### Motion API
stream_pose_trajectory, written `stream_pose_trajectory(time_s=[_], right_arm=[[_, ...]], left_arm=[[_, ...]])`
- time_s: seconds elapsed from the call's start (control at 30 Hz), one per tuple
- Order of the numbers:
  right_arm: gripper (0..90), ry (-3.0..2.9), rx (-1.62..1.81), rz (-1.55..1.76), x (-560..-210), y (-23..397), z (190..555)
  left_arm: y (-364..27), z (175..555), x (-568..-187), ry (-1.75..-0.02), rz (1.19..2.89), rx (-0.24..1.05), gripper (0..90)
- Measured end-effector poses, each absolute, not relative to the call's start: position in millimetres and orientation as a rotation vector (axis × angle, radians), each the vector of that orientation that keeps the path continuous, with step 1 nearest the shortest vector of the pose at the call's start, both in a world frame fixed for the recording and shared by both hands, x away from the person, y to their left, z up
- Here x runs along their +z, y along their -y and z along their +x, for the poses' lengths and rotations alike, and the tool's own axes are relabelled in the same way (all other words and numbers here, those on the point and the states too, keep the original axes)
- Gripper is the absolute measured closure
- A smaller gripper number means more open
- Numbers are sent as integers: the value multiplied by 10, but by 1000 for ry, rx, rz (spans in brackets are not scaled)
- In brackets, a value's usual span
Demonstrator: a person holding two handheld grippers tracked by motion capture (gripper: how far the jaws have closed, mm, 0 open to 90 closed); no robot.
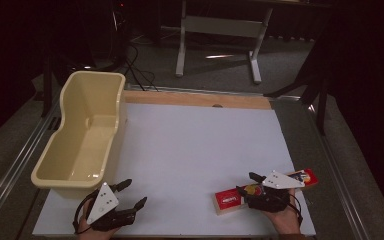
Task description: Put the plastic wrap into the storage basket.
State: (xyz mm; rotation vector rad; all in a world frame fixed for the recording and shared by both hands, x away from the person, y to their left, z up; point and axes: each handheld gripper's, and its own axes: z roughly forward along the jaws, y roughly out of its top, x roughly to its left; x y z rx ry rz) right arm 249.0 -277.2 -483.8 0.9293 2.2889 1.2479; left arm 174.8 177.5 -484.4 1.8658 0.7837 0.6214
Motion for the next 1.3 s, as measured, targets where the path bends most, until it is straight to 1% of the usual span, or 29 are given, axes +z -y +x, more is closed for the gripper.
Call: stream_pose_trajectory(time_s=[0.13,0.2,0.3,0.4,0.47,0.6,0.63,0.9,1.3], right_arm=[[337,-2293,1238,935,-4840,2783,2488],[404,-2311,1252,928,-4832,2798,2485],[452,-2319,1258,931,-4815,2807,2491],[589,-2349,1254,897,-4804,2793,2496],[701,-2376,1262,865,-4801,2786,2485],[868,-2409,1252,823,-4796,2800,2458],[897,-2422,1250,815,-4801,2813,2452],[900,-2501,1268,788,-4844,2884,2374],[900,-2620,1200,713,-4866,2898,2196]], left_arm=[[-1789,1749,-4838,-794,1846,629,302],[-1784,1748,-4836,-789,1841,636,290],[-1774,1752,-4844,-788,1851,644,283],[-1775,1753,-4849,-791,1849,648,287],[-1772,1753,-4851,-792,1848,650,287],[-1769,1756,-4854,-792,1853,654,287],[-1767,1756,-4854,-793,1854,655,287],[-1765,1755,-4853,-793,1850,656,287],[-1757,1771,-4864,-801,1858,652,288]])
